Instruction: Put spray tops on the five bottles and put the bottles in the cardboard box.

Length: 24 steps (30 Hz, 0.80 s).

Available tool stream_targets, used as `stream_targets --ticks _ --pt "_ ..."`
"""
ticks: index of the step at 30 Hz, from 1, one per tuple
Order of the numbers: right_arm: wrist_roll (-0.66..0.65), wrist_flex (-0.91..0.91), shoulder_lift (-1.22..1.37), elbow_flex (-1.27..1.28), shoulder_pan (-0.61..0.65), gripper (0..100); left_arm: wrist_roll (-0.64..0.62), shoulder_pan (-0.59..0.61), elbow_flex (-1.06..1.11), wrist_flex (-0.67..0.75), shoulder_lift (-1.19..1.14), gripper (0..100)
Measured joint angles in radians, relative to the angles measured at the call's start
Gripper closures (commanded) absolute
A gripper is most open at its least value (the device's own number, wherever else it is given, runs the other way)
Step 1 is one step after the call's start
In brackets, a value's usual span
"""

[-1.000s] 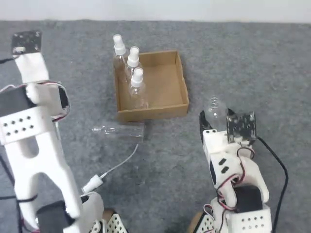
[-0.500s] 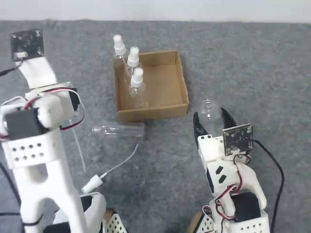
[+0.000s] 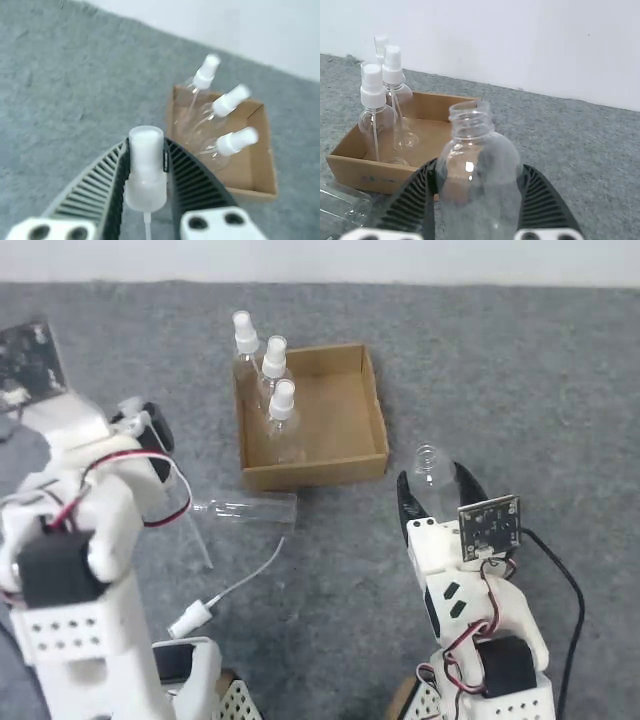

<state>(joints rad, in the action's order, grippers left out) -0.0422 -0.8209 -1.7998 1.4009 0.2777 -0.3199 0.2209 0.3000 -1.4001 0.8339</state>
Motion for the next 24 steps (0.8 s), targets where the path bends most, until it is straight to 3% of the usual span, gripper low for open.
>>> stream_targets --ticks 8,18,24 --pt "0.000 0.000 0.000 0.000 0.000 94.3 -0.084 -0.018 0.178 0.178 0.178 99" --pt "0.000 0.000 0.000 0.000 0.127 94.3 -0.204 -0.020 0.328 0.377 0.356 99" --pt "0.000 0.000 0.000 0.000 0.178 94.2 -0.374 -0.020 0.414 0.474 0.428 99"
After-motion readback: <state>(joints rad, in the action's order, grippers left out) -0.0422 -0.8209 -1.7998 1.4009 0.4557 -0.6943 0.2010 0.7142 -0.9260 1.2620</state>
